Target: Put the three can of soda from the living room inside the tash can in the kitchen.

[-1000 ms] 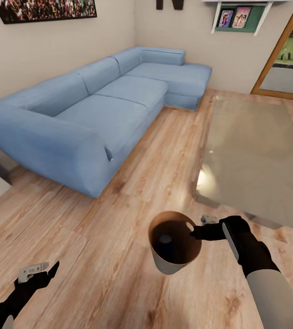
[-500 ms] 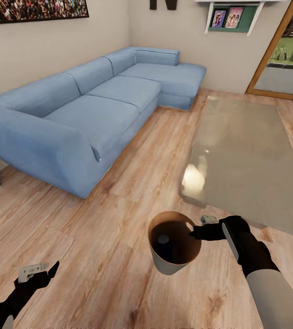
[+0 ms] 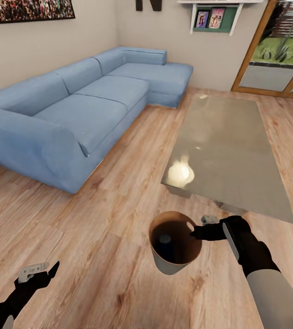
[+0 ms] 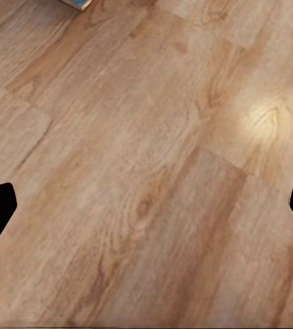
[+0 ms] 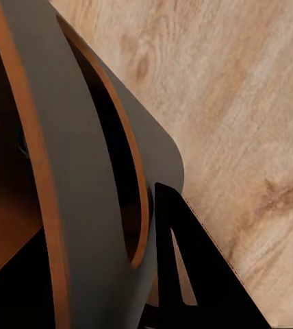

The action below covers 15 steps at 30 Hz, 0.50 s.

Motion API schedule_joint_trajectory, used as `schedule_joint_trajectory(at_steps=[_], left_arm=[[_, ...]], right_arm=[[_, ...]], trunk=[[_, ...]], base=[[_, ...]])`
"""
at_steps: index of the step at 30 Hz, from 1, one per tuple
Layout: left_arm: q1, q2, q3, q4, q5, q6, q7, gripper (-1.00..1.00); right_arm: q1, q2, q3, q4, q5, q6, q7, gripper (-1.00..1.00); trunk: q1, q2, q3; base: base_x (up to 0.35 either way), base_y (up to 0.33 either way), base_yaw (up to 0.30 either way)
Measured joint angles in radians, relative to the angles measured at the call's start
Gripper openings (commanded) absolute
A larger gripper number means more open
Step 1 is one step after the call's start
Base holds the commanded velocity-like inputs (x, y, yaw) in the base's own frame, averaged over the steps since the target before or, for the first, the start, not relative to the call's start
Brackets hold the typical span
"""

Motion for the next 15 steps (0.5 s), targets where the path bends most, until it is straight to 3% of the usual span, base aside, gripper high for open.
schedule_joint_trajectory(at_steps=[6, 15], left_arm=[[0.000, 0.001, 0.000, 0.000, 0.001, 0.000, -0.001, 1.00], [0.000, 0.001, -0.001, 0.000, 0.001, 0.002, -0.002, 1.00]], right_arm=[[0.000, 0.000, 0.000, 0.000, -0.011, 0.003, 0.001, -1.00], [0.000, 0.001, 0.000, 0.000, -0.013, 0.003, 0.001, -1.00]], trunk=[[0.000, 0.000, 0.006], [0.000, 0.000, 0.016]], base=[[-0.136, 0.241, -0.209], [0.018, 0.312, -0.199]])
